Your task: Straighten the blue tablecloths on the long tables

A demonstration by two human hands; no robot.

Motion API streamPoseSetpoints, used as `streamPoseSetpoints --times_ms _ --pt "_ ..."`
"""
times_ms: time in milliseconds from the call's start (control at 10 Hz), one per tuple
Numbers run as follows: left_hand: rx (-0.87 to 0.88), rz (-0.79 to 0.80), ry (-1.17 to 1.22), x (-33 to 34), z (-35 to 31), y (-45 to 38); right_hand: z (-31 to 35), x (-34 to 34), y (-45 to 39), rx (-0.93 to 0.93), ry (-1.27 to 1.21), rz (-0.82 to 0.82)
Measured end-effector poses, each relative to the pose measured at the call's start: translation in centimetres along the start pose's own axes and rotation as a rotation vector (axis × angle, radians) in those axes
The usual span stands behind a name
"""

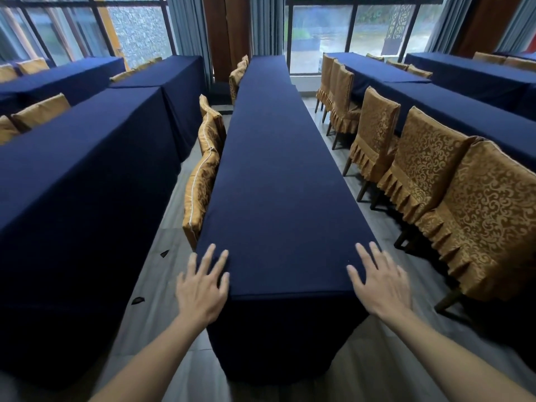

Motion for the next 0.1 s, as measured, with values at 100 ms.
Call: streamPoseSetpoints --times_ms 100 --pt "0.181 0.051 0.058 -1.42 -3.65 1.34 2.3 -2.37 1.36 -0.126 -0.006 0.0"
Point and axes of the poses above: each hand's wrist, its own y-axis away from the middle knuckle, its own x-axis out of the palm, z = x × y, the point moved 10 cm from there along -y, towards the middle knuckle, and after that the axes turned 4 degrees about y, right-handed, at the moved point
